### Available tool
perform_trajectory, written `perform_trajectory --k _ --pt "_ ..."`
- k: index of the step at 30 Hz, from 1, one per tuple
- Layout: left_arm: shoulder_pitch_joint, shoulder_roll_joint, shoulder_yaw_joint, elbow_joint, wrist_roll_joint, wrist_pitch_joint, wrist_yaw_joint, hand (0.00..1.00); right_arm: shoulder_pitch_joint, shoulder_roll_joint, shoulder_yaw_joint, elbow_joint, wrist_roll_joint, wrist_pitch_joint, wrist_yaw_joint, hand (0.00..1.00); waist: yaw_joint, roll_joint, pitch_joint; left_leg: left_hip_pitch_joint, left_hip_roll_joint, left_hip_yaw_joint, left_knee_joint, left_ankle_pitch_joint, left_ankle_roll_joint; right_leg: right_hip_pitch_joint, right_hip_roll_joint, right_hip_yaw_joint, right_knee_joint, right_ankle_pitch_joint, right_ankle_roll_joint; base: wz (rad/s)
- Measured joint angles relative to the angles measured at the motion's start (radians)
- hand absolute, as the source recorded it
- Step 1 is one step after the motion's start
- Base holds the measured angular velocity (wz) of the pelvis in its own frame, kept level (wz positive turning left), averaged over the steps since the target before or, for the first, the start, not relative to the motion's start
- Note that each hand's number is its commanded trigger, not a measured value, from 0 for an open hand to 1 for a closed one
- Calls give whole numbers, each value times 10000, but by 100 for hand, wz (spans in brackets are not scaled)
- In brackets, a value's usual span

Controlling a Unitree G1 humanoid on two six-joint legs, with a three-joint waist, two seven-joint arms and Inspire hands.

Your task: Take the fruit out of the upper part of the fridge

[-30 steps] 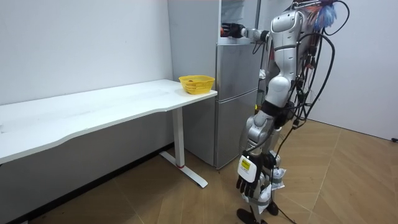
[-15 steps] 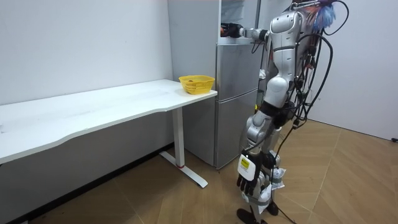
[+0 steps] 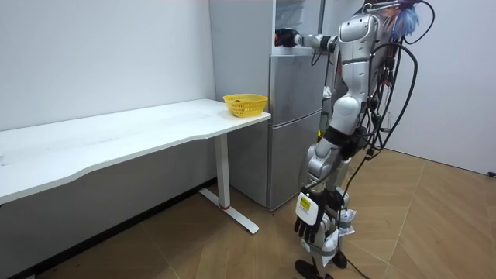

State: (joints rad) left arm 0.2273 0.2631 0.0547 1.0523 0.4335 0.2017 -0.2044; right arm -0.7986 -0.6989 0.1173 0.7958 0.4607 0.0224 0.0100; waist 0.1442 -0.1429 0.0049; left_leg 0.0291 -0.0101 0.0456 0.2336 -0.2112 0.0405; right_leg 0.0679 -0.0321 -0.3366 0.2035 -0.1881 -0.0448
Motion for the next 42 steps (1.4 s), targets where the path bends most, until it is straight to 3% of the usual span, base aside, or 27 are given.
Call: perform_trajectory --k 24,31,35,40,41,42 --pt "-197 7 -7 2 -91 -88 222 0 -211 43 -26 246 107 -199 -72 100 84 -2 11 90 -6 4 -140 2 -4 67 18 16 -69 -10 14 0" --pt "-305 15 2 35 -77 -199 480 0 393 307 -189 -1426 -213 -60 -433 100 -104 11 3 90 11 75 -159 4 -8 48 47 49 -155 13 14 -2" --pt "-441 12 -184 297 -92 -208 749 0 1055 965 -801 -3018 -1252 14 -1127 100 -289 203 -27 78 24 84 -142 -4 -9 8 48 50 -121 22 25 0" --pt "-389 -180 -276 344 -84 -414 933 0 2487 1790 -1604 -5585 -2691 1 -1841 100 -443 667 -194 185 18 108 -295 -4 -6 23 49 95 -128 27 42 0" --pt "-390 -178 -276 511 -97 -542 952 0 2968 2024 -1731 -6240 -2960 -6 -2028 100 -517 753 -206 235 18 110 -291 -2 -7 82 52 117 -135 24 47 0" --pt "-393 -177 -276 650 -96 -629 1023 0 3346 2190 -1723 -6772 -3128 -52 -2167 100 -538 816 -160 336 18 127 -307 -1 -8 162 65 206 -155 16 58 -7"
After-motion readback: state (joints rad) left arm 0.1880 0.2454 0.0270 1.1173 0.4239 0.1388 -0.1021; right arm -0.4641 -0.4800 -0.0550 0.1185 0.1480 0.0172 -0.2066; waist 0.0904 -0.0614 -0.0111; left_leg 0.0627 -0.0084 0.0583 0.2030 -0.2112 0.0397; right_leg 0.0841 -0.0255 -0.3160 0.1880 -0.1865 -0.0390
